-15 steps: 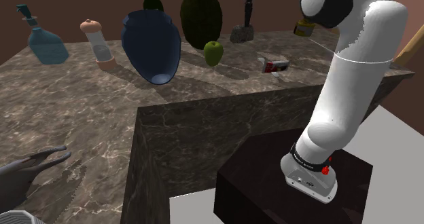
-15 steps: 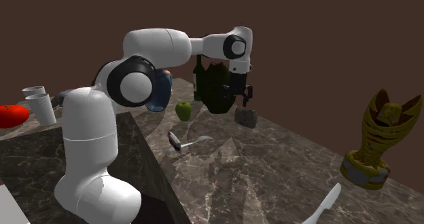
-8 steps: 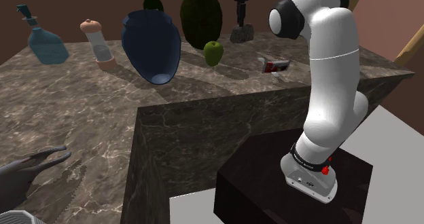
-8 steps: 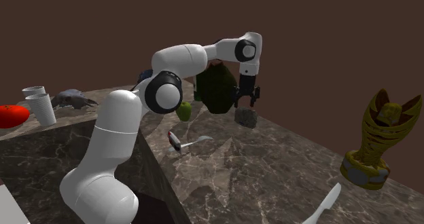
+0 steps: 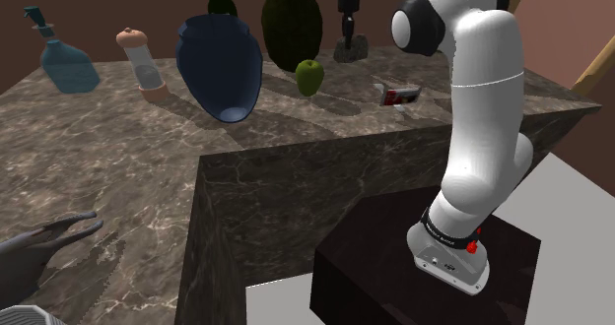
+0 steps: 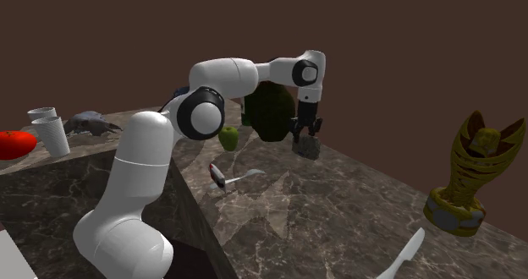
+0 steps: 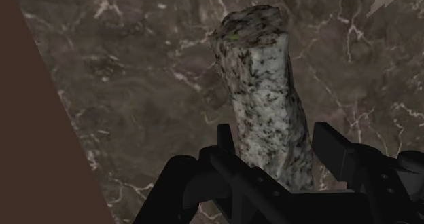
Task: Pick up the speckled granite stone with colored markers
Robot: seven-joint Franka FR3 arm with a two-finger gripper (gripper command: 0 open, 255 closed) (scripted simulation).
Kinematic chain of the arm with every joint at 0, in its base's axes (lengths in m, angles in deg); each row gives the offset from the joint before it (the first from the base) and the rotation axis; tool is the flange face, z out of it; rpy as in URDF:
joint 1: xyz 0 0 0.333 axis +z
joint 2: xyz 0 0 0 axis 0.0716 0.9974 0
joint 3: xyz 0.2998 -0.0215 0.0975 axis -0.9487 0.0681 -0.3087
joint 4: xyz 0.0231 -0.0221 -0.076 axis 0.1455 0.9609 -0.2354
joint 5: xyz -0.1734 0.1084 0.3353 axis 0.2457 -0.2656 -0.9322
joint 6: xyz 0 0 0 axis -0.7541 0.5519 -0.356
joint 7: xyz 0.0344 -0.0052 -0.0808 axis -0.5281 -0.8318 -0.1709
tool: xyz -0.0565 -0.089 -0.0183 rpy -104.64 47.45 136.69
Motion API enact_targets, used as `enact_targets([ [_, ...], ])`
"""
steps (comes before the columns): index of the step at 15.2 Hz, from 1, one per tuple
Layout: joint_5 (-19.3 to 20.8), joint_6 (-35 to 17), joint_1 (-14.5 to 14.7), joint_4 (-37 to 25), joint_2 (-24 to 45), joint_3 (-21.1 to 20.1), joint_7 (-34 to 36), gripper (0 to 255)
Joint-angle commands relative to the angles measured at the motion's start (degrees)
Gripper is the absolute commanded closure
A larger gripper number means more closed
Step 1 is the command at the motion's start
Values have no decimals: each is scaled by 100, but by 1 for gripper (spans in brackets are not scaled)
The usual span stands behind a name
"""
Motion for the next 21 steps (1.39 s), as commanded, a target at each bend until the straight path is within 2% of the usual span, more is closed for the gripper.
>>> enact_targets([
  [1, 3, -15, 4, 21, -7, 1, -1, 255],
  [9, 6, -19, 8, 32, -15, 2, 0, 255],
  [16, -101, 698, -208, -957, 250, -18, 3, 255],
  [21, -256, 1369, -494, -2031, 635, -68, 24, 255],
])
